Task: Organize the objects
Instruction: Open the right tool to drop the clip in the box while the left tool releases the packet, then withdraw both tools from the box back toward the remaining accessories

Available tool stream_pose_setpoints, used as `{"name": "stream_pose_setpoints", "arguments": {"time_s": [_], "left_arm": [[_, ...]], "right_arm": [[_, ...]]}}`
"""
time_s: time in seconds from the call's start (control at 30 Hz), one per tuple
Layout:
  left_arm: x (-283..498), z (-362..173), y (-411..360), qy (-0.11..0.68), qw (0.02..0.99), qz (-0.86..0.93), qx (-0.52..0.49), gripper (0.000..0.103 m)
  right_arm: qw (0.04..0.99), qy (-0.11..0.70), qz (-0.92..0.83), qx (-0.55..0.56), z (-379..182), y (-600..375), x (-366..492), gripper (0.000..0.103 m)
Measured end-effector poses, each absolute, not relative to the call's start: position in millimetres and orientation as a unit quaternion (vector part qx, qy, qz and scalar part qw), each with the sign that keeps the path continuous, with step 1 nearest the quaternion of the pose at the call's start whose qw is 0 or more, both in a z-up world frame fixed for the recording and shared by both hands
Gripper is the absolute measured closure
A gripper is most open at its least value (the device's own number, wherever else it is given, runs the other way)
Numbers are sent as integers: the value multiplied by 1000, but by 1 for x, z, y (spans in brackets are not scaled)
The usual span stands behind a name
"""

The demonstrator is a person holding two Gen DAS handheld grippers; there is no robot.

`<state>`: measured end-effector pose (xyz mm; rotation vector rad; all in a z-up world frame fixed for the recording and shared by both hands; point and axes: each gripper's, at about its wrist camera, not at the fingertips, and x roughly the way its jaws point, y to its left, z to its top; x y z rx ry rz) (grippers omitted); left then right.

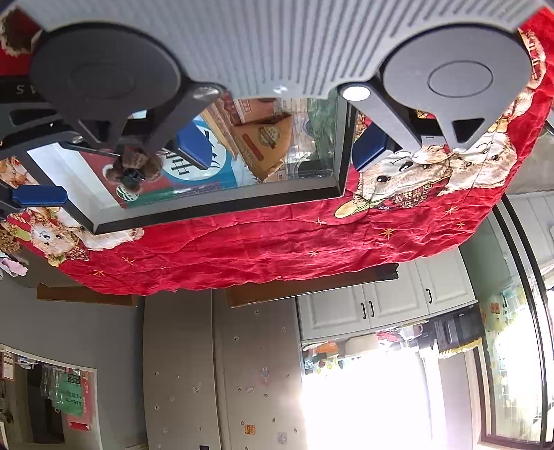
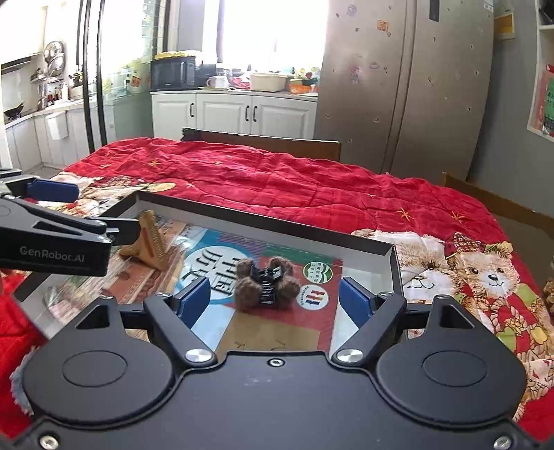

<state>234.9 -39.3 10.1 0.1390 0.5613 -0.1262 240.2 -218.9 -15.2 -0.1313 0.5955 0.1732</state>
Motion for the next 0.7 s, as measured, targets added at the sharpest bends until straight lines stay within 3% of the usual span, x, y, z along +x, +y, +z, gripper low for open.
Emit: {"name": "stream_pose_setpoints", "arguments": {"time_s": [0.7], "left_arm": [[157,24,-20,252,961,-85,80,1]], "right_arm": [[956,269,102,-62,8,-222,142,22]]}}
